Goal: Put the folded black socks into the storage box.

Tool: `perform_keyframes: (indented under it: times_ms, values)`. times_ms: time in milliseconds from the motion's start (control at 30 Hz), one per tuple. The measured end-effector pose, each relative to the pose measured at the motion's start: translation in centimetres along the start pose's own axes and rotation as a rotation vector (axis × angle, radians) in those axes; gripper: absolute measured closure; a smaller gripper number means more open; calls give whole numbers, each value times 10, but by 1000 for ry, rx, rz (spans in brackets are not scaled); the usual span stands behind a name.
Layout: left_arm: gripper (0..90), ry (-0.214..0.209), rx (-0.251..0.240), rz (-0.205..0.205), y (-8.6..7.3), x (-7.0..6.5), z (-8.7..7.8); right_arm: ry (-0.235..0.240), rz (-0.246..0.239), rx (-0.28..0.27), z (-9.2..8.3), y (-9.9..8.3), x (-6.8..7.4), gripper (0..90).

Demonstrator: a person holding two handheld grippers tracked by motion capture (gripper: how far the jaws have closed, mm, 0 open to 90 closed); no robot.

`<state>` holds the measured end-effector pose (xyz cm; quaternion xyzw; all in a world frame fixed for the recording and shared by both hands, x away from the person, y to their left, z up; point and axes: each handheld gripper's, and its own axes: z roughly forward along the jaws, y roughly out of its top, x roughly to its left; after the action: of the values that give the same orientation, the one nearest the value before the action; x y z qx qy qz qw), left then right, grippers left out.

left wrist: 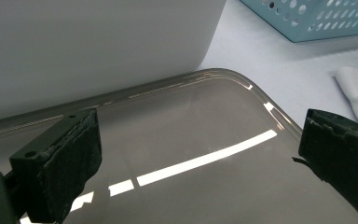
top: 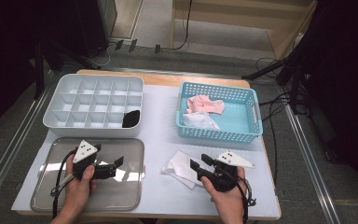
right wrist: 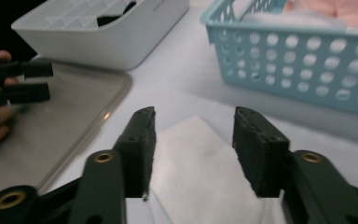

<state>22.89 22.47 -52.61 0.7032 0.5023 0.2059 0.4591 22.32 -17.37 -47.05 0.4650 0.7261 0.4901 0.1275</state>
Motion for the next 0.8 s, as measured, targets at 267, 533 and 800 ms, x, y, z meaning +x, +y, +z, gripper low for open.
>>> perform_keyframes:
  times_ms: [267,533,800]
  values:
    - [0,-3,4,1,0,0,0,-41,-31,-40,14,48,-12,588]
    - [0,-4,3,-1,0,1,0,-142,-34,0,61,90,-39,624]
    - [0,-8,4,-1,0,1,0,-161,-34,147,111,107,-54,580]
